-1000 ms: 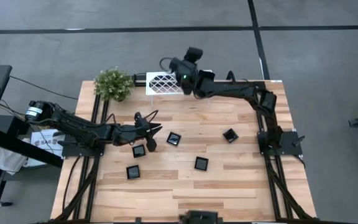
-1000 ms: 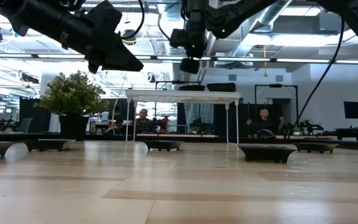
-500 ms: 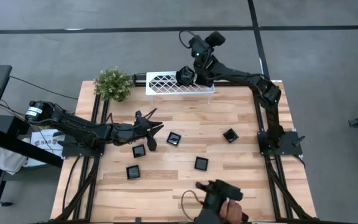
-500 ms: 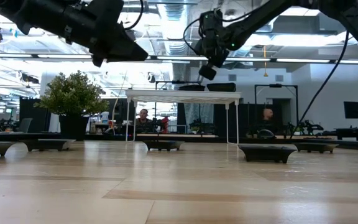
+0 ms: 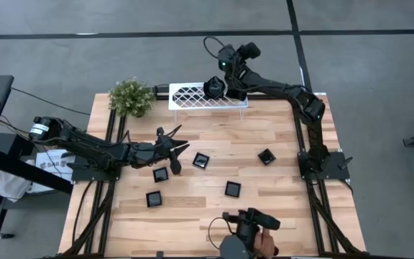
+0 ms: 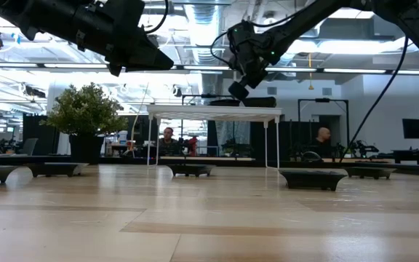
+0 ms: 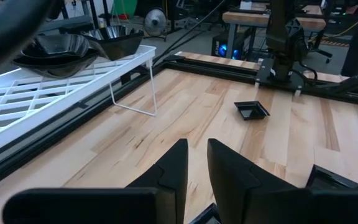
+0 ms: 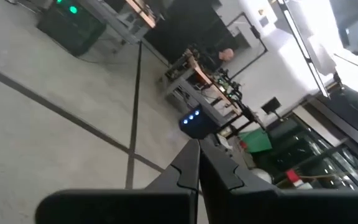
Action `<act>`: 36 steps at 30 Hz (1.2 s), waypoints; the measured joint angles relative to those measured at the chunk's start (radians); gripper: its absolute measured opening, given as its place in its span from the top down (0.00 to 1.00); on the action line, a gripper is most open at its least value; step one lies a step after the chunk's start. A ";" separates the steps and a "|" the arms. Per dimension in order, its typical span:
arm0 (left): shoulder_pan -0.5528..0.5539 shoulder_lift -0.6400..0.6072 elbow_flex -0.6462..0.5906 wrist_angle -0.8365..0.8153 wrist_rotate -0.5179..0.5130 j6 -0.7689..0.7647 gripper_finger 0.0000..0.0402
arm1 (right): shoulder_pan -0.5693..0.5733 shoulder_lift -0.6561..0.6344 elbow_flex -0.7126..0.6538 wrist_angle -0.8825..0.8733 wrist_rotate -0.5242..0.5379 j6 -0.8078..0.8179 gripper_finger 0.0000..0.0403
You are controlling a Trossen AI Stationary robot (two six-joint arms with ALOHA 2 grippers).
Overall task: Pick & Place Mini shaped plates
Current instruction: Stack the black leaf-shaped plate on top of the black leaf-shaped plate on the shelf
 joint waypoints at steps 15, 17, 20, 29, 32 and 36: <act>0.000 0.000 0.000 0.001 0.000 0.021 0.84 | -0.007 0.000 0.000 -0.075 -0.033 0.173 1.00; 0.000 0.000 0.000 0.001 0.000 0.022 0.84 | -0.007 0.000 0.000 -0.101 -0.061 0.220 1.00; 0.000 0.000 0.000 0.001 0.000 0.022 0.84 | -0.006 0.000 0.000 -0.110 -0.090 0.262 1.00; 0.000 0.000 0.000 0.002 0.000 0.022 0.84 | -0.006 0.000 0.000 -0.127 -0.192 0.329 1.00; 0.000 0.000 0.000 0.002 0.000 0.022 0.84 | -0.006 0.000 0.000 -0.143 -0.224 0.362 1.00; 0.000 0.000 0.000 0.002 0.000 0.022 0.84 | -0.006 0.000 0.000 -0.145 -0.268 0.369 1.00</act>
